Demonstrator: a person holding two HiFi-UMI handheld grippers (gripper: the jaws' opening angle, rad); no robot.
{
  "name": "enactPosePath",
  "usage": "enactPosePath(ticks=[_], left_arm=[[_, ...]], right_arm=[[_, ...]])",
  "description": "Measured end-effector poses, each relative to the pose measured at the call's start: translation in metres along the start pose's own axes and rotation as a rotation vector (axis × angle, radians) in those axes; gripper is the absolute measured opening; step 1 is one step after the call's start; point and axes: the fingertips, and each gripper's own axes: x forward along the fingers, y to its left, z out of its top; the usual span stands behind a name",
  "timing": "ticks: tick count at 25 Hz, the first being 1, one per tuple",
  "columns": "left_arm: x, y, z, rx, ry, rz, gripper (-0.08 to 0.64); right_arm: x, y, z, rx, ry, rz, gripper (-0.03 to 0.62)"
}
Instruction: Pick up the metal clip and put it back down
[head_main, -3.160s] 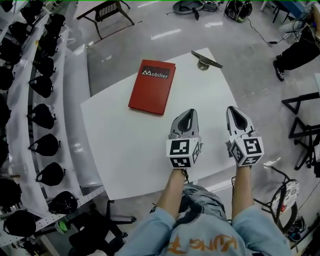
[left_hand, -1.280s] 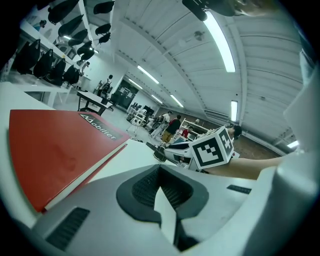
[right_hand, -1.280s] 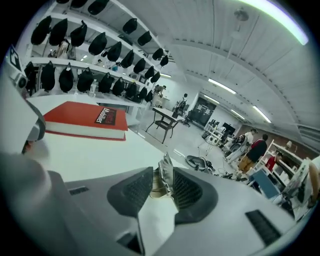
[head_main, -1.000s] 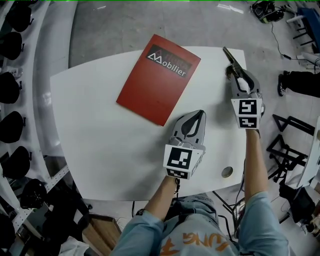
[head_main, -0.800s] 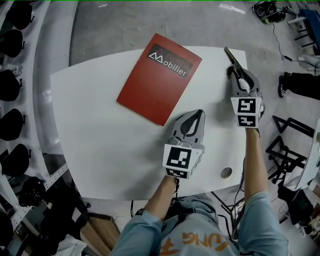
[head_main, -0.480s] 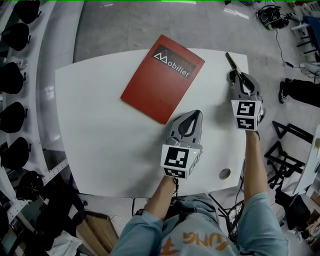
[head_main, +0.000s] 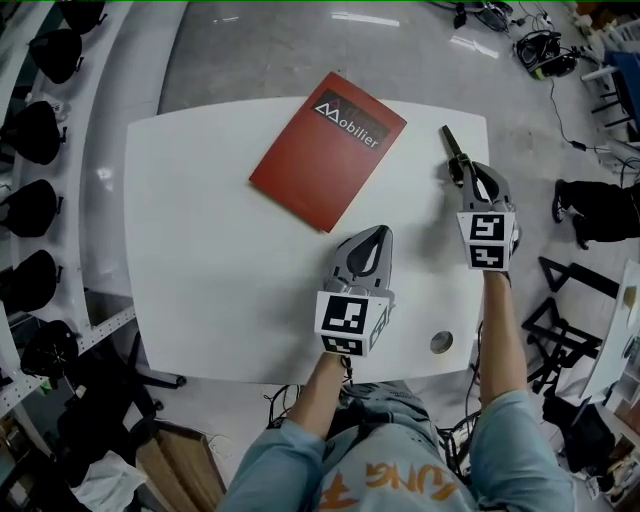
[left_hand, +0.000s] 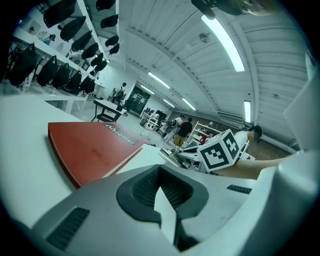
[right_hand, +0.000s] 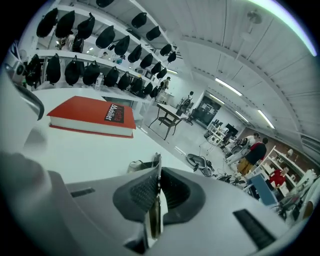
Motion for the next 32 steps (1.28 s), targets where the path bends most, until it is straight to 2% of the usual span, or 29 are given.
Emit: enactPosePath(ticks=[10, 19, 29, 32], left_arm=[[-0.055, -0.016, -0.002, -0.013, -0.055, 0.079, 0.009], [-0.120, -0.029, 0.017, 0.020, -0.159, 0.172, 0.009], [-0.190, -0.025, 0.023, 0.016, -0.250, 0.277, 0.009], [-0.214, -0.019, 0.024, 0.008, -0.276, 0.331, 0.009]], right_arm=[[-0.064, 0.024, 0.016, 0.070, -0.095, 0.051, 0.029], [-0.126, 0.048, 0.037, 0.117, -0.200, 0.096, 0.029], [-0.186, 0.082, 0.066, 0.158, -0.304, 0.167, 0.029], [-0.198, 0.098, 0.077, 0.161, -0.336, 0.205, 0.029]])
